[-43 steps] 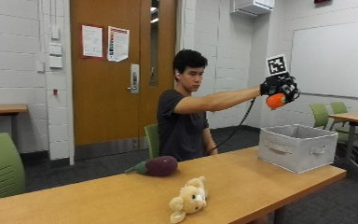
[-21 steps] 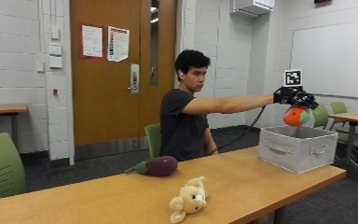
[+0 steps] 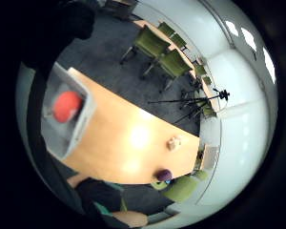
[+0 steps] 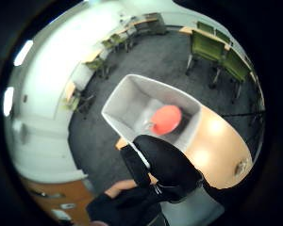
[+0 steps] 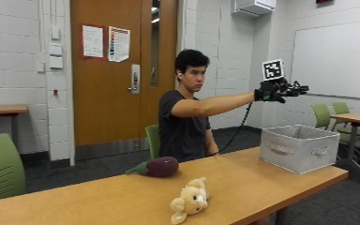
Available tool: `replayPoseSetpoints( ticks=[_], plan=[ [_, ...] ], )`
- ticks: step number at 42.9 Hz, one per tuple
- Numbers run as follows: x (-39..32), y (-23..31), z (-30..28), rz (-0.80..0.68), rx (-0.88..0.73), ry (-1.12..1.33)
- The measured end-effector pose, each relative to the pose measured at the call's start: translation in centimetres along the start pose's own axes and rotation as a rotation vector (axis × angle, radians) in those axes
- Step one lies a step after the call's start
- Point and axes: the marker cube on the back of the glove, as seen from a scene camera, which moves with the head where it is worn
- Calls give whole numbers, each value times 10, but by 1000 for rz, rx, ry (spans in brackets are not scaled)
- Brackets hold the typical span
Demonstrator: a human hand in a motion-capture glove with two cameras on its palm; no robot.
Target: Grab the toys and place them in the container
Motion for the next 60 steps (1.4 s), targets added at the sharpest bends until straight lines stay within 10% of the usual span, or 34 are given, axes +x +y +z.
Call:
replayPoseSetpoints(
  ticks=[28,60],
  plan=[
    [379,191,27,566,-61,216],
    [475,275,211,716,-443,74]
  ],
)
